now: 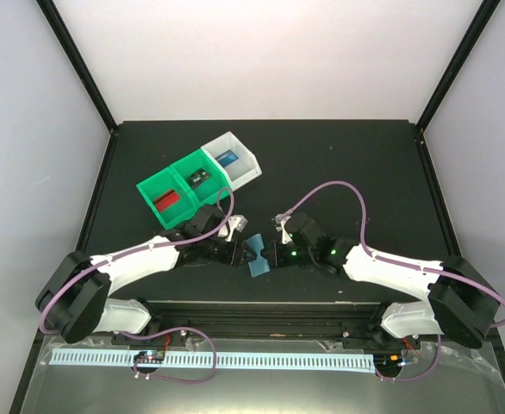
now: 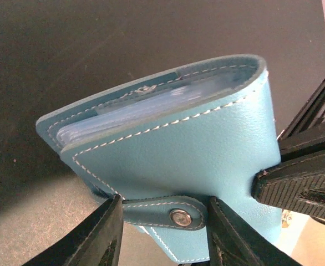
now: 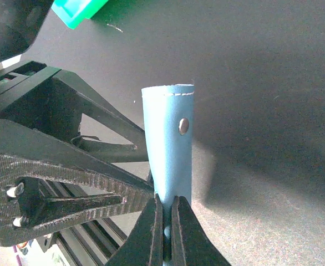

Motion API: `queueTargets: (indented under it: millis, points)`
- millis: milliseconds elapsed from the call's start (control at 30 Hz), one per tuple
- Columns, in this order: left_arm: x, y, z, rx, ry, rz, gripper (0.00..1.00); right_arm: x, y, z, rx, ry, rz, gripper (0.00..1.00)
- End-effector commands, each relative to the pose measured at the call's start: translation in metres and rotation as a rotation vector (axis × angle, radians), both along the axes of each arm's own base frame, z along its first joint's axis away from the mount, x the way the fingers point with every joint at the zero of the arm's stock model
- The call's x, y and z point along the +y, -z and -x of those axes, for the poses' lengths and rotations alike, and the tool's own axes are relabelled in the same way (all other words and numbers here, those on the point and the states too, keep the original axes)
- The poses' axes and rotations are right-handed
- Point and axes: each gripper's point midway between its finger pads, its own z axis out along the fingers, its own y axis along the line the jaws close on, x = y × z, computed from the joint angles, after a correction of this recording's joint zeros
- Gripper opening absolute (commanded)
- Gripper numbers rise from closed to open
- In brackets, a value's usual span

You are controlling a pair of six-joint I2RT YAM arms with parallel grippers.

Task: Take the credit cards out of the card holder

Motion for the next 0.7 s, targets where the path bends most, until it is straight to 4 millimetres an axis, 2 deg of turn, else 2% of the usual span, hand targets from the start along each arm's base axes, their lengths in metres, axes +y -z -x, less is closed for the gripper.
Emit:
queueTargets:
  millis: [0,333,433,567,667]
  points:
    - [0.014,0.012,-0.011,-0.033,-0.028,-0.130,0.40,0.010,-0.022,0.000,-0.053,-0.029,-0.072,0.01]
    - [0.029,0.030,-0.008,-0.030,-0.034,-0.226,0.18,-0.004,0.005,-0.003,-0.038,0.022,0.016,0.01]
    - [0.031,0.033,-0.006,-0.025,-0.026,-0.238,0.03,-0.005,0.011,-0.004,-0.038,0.030,0.024,0.01]
    - [0.029,0.030,-0.004,-0.027,-0.016,-0.220,0.02,-0.005,0.017,-0.005,-0.037,0.027,0.042,0.01]
    - [0.026,0.026,0.000,-0.026,-0.009,-0.187,0.02,-0.014,0.025,-0.010,-0.069,0.039,0.102,0.01]
